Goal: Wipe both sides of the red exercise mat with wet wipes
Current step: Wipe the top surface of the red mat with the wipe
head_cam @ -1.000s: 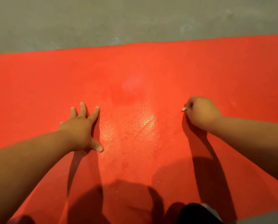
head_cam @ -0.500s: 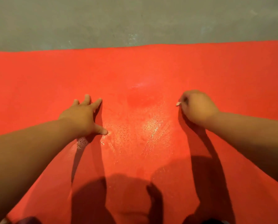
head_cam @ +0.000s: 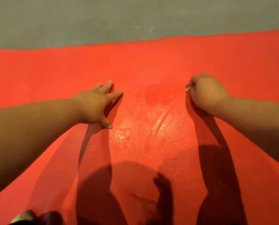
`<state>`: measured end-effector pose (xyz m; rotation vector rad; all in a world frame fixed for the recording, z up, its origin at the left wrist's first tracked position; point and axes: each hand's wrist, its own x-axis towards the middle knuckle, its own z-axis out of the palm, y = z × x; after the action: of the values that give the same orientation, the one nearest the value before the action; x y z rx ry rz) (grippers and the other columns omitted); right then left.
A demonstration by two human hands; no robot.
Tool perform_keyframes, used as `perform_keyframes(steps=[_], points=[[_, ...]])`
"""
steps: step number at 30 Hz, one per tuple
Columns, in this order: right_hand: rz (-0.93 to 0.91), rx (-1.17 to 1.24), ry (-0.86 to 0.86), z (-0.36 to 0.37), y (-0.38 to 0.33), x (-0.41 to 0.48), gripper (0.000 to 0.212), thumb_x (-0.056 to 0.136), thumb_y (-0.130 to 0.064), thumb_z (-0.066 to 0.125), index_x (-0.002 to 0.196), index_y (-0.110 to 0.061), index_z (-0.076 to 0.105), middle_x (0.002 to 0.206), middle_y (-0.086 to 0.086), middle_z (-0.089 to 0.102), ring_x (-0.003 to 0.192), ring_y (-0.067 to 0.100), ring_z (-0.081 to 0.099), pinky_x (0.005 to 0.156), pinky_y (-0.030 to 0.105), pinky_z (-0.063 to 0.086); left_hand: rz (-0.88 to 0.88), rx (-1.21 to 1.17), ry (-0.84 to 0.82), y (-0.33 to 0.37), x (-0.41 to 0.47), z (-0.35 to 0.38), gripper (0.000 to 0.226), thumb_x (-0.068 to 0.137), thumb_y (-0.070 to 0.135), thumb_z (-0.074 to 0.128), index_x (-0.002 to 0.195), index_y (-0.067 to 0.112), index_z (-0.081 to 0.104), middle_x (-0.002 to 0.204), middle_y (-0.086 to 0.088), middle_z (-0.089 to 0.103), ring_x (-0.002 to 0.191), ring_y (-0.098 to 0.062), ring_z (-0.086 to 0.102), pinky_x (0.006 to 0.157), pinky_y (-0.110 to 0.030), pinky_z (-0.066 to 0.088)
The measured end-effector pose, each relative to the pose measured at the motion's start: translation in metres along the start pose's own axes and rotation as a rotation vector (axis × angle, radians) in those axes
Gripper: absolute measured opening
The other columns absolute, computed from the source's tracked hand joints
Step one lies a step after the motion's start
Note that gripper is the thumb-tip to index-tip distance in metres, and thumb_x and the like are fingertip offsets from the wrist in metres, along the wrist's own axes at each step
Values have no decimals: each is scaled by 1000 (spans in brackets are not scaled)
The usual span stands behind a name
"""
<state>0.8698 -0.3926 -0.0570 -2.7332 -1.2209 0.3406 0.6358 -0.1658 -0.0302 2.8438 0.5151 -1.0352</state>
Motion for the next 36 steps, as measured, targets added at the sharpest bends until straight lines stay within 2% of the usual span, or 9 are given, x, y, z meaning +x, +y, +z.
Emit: perform_keyframes(steps=[3, 9, 11, 18, 21, 27, 29, 34, 36], points=[[124, 27, 15, 14, -25, -3, 19, 88, -6, 50, 100, -5, 64, 106, 20, 60, 98, 36, 57, 79, 37, 43, -44, -76, 10, -8, -1, 4, 133, 52, 67, 79, 152, 35, -3, 160, -10, -9, 146, -37, 4, 115, -48, 23], [-742, 103, -342, 49, -144, -90, 24, 92, -9, 46, 111, -13, 59, 112, 7, 51, 109, 26, 49, 89, 36, 45, -29, -89, 51, -21, 1, -1, 119, 59, 65, 77, 151, 39, 8, 161, 1, -1, 147, -25, 15, 112, -38, 28], [-853, 46, -373, 45, -139, -75, 23, 92, -10, 46, 112, -12, 58, 110, 6, 51, 109, 26, 50, 88, 38, 47, -28, -110, 102, -31, 2, 0, 116, 58, 61, 80, 152, 34, 15, 161, 3, 5, 145, -21, 20, 111, -34, 28], [126, 96, 101, 14, -38, 37, 21, 88, -9, 49, 100, -7, 66, 108, 20, 60, 101, 36, 55, 81, 37, 38, -123, -136, 62, -35, 11, 7, 128, 50, 64, 81, 152, 34, 10, 158, -14, 9, 143, -41, 15, 113, -50, 28], [13, 130, 25, 30, -82, 22, 21, 87, -8, 50, 101, -10, 66, 107, 15, 60, 100, 33, 56, 80, 34, 40, -118, -109, 72, -38, 14, 6, 130, 48, 68, 79, 152, 35, 9, 158, -12, 9, 143, -40, 16, 108, -51, 35], [-772, 170, -442, 55, -181, -72, 23, 90, -10, 50, 105, -18, 65, 108, 4, 55, 105, 24, 54, 84, 33, 44, -128, -103, 52, -38, 17, 6, 129, 51, 63, 82, 152, 35, 6, 160, -10, 2, 144, -40, 13, 104, -51, 38], [-689, 122, -341, 52, -160, -45, 23, 90, -10, 49, 108, -16, 63, 110, 5, 55, 104, 24, 54, 84, 33, 43, -123, -115, 56, -39, 17, 7, 129, 51, 64, 81, 152, 35, 6, 160, -10, 1, 145, -40, 12, 105, -52, 38], [40, 122, 53, 28, -82, 54, 23, 86, -10, 50, 100, -11, 68, 107, 15, 62, 100, 33, 57, 81, 33, 42, -127, -142, 69, -41, 16, 13, 128, 51, 65, 80, 152, 38, 5, 161, -6, -2, 146, -37, 9, 108, -52, 35], [53, 105, 57, 36, -98, 50, 23, 86, -7, 51, 102, -10, 68, 108, 15, 60, 99, 32, 57, 80, 32, 42, -115, -143, 72, -42, 16, 13, 126, 54, 67, 78, 151, 39, 3, 161, -5, -5, 146, -36, 7, 110, -50, 32]])
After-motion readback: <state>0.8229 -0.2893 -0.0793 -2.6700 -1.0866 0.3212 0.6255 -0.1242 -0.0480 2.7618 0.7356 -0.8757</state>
